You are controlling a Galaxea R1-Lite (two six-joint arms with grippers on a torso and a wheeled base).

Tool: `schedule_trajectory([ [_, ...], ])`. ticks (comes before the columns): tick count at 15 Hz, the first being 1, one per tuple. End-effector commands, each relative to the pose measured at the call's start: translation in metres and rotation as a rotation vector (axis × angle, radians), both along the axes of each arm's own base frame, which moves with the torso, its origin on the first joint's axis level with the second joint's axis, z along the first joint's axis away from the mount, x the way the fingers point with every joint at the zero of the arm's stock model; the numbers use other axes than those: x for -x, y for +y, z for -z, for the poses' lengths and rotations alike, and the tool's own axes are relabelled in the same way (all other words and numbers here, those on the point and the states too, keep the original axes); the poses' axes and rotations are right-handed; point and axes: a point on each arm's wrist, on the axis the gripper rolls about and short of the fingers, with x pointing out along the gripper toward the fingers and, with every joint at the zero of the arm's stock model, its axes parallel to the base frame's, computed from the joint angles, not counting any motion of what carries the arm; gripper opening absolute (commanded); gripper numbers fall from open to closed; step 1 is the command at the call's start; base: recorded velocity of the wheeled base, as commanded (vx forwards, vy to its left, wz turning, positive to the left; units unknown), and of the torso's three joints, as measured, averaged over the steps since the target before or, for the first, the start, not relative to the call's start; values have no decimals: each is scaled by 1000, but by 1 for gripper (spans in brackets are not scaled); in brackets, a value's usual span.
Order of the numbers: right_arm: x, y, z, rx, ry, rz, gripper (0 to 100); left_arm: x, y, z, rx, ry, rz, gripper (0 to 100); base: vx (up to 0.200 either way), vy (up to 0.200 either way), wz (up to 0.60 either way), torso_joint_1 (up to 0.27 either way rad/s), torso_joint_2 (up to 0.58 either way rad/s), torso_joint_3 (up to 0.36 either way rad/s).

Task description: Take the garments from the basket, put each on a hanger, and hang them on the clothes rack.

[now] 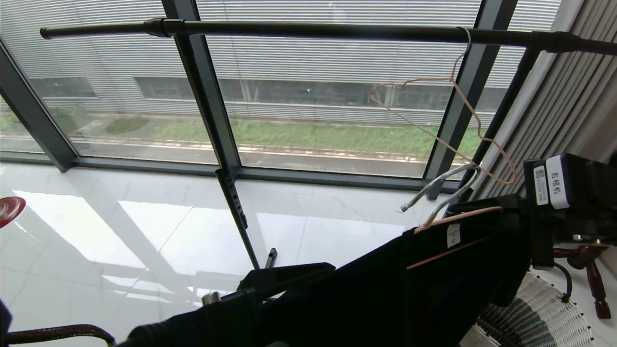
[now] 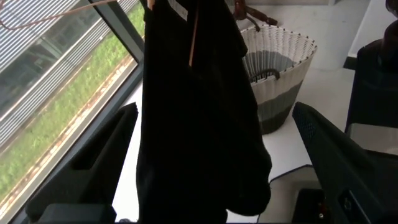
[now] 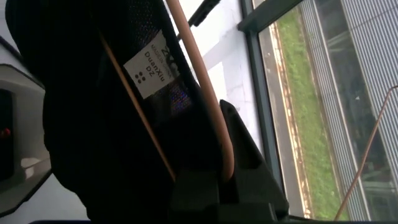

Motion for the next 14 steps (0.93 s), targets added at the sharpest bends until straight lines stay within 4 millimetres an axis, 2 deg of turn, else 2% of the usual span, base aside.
schedule_trajectory([
  [1,-5,-7,-1,-19,-20,26,0,-4,26,9,-10,0,-71,100,0,0,0,0,0,0],
  [5,-7,-12,-9,-57,-73,40,0,-12,75,30,-25,5,-258,100,0,0,0,0,0,0],
  [7,-5,-13,-11,-61,-80,37,0,-11,91,44,-48,17,-309,100,0,0,0,0,0,0],
  [10,2,-14,-16,-74,-100,26,0,-13,100,59,-93,48,-369,100,0,0,0,0,0,0],
  [14,13,-10,-20,-87,-119,-14,0,-20,99,66,-128,75,-409,100,0,0,0,0,0,0],
])
